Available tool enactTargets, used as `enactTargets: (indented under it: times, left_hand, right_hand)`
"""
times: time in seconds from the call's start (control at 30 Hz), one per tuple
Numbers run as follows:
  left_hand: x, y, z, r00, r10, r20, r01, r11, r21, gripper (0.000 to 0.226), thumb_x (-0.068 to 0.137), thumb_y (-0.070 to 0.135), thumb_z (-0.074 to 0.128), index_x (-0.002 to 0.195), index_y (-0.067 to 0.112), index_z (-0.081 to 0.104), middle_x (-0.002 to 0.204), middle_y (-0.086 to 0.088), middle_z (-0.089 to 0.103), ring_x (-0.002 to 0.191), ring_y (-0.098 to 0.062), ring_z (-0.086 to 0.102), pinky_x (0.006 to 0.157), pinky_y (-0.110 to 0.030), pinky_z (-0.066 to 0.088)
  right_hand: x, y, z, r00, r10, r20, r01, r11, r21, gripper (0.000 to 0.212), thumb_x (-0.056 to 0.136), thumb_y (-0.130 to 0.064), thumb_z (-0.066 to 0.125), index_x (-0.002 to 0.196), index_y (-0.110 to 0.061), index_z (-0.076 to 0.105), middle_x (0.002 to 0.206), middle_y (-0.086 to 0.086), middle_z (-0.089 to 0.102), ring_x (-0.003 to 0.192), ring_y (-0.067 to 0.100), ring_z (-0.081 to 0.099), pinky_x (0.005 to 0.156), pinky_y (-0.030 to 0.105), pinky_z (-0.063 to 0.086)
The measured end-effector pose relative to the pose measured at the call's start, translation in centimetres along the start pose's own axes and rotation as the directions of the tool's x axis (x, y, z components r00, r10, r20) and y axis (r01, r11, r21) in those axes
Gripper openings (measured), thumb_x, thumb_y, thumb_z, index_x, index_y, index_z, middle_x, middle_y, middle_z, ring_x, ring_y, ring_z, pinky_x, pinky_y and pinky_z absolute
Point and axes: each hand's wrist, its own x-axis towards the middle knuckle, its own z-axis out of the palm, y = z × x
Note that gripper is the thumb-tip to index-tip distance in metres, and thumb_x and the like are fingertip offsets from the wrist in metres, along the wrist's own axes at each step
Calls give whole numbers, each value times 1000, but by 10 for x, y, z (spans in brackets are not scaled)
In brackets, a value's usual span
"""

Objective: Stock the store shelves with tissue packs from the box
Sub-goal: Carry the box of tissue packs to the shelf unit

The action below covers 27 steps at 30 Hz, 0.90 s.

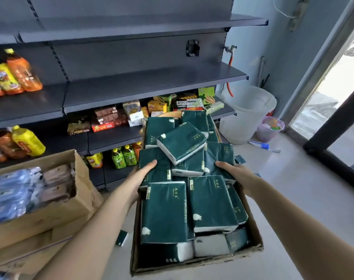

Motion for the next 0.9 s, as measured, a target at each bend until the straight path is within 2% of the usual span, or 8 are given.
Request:
enactTargets:
  times: [0.23,0.3,0.4,0.5,0.6,0.73,0.8,0.9]
  left_hand:
    - [77,26,32,1000,-12,-12,12,999,-31,56,68,43,81,117,23,64,102,-6,73,91,-27,70,85,-46,55]
    - [97,32,42,999,-18,-27,17,999,-39,54,68,42,81,115,21,65,101,-7,73,92,-27,70,88,-48,53]
    - [124,38,58,999,-24,-38,22,998,-66,46,74,37,78,113,19,65,100,-8,73,91,-27,70,87,-47,54]
    - [154,42,73,999,-21,-45,17,996,-84,39,76,36,77,111,22,65,97,-7,74,87,-26,71,81,-44,56]
    - [188,45,87,997,-9,-77,2,995,-97,43,76,38,76,115,24,64,100,-4,73,88,-23,71,79,-40,56]
    - [221,43,110,992,-5,-125,-6,996,-92,42,81,39,72,119,25,60,104,-3,72,85,-20,71,62,-29,55]
    - [234,41,118,991,-19,-135,8,997,-83,51,77,45,73,122,28,57,109,-1,71,91,-20,70,69,-32,56]
    - [247,39,126,985,-30,-170,25,999,-32,85,47,68,81,123,38,55,116,6,67,105,-21,65,93,-43,50]
  right_hand:
    - [77,-39,-22,999,30,14,-29,999,-38,50,71,-44,78,97,-4,64,93,16,72,82,31,68,86,47,55]
    - [96,-48,-30,999,41,18,-40,998,-39,49,70,-44,78,96,-5,64,92,16,72,80,30,68,87,47,54]
    - [129,-58,-41,998,52,31,-51,998,-49,47,72,-43,77,97,-5,64,89,15,73,75,28,68,82,43,56]
    - [165,-69,-51,997,58,50,-56,997,-52,45,74,-42,76,96,-4,64,78,11,72,62,23,67,65,34,55]
    - [206,-82,-59,996,62,64,-59,997,-56,40,77,-39,74,93,-4,63,68,7,70,50,17,66,49,24,50]
    - [254,-94,-71,990,99,103,-93,994,-63,36,77,-36,75,93,-6,63,70,6,71,53,16,67,49,24,51]
    - [274,-99,-80,987,109,122,-99,992,-84,38,76,-36,76,96,-6,64,78,8,72,60,18,68,53,25,52]
    - [296,-106,-92,980,122,159,-109,990,-92,33,77,-34,76,93,-7,64,79,7,71,63,19,67,55,26,51]
